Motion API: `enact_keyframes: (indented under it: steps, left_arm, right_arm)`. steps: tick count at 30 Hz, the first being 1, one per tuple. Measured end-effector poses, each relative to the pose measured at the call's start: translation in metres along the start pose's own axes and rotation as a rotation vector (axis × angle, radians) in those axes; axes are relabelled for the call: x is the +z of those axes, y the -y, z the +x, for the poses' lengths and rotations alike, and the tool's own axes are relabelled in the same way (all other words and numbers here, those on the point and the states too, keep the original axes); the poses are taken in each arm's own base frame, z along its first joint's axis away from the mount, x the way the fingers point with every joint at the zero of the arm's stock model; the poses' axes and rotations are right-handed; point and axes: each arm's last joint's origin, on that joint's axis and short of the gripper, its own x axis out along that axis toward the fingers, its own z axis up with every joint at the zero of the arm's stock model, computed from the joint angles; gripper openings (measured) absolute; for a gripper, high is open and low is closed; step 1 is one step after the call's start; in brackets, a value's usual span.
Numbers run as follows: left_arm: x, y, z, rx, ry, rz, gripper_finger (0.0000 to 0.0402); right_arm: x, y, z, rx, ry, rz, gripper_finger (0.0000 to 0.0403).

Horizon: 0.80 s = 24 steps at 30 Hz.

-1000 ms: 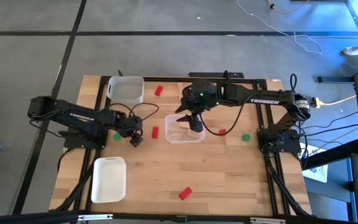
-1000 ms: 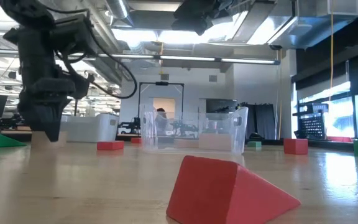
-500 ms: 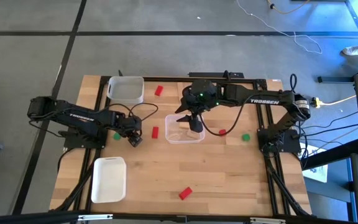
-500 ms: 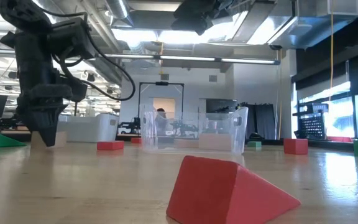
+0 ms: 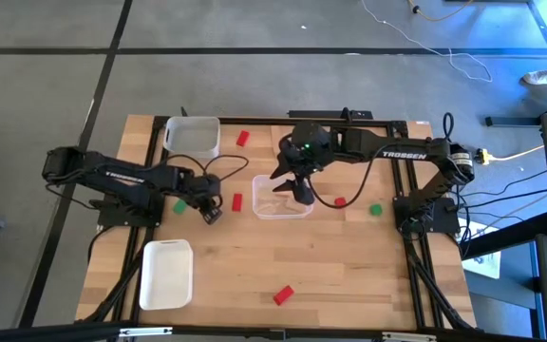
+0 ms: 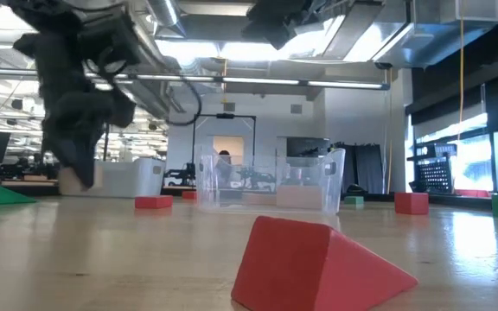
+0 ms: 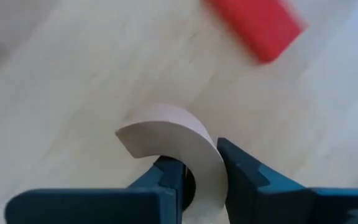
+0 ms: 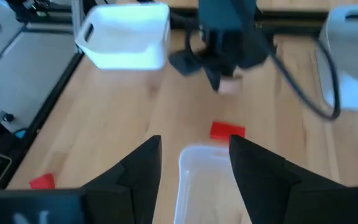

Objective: Sort & place blocks by color
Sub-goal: Put the brown block into the transparent bin

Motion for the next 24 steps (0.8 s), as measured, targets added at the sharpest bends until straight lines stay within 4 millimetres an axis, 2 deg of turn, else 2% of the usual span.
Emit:
enact_keyframes:
  steps: [5,11,13,18,24]
  left_arm:
    - [0.022,0.018,-0.024,-0.036,0.058,0.083,0.0063]
    - [0.052,0.042,-0.065,-0.097,0.161,0.208,0.0063]
    - [0.062,0.049,-0.073,-0.11,0.196,0.255,0.0063]
    - [0.082,0.061,-0.069,-0.089,0.202,0.338,0.0063]
    - [0.111,0.074,-0.045,-0.063,0.185,0.41,0.0063]
  right_arm:
    - [-0.013,-0.001,-0.001,-0.003,-0.13,0.057,0.0188]
    - [-0.028,-0.001,-0.004,-0.082,-0.292,0.143,0.0188]
    - [-0.031,-0.002,-0.005,-0.09,-0.326,0.157,0.0188]
    - [-0.037,-0.003,-0.007,-0.09,-0.389,0.2,0.0188]
    - [-0.037,-0.006,-0.017,-0.125,-0.405,0.219,0.0188]
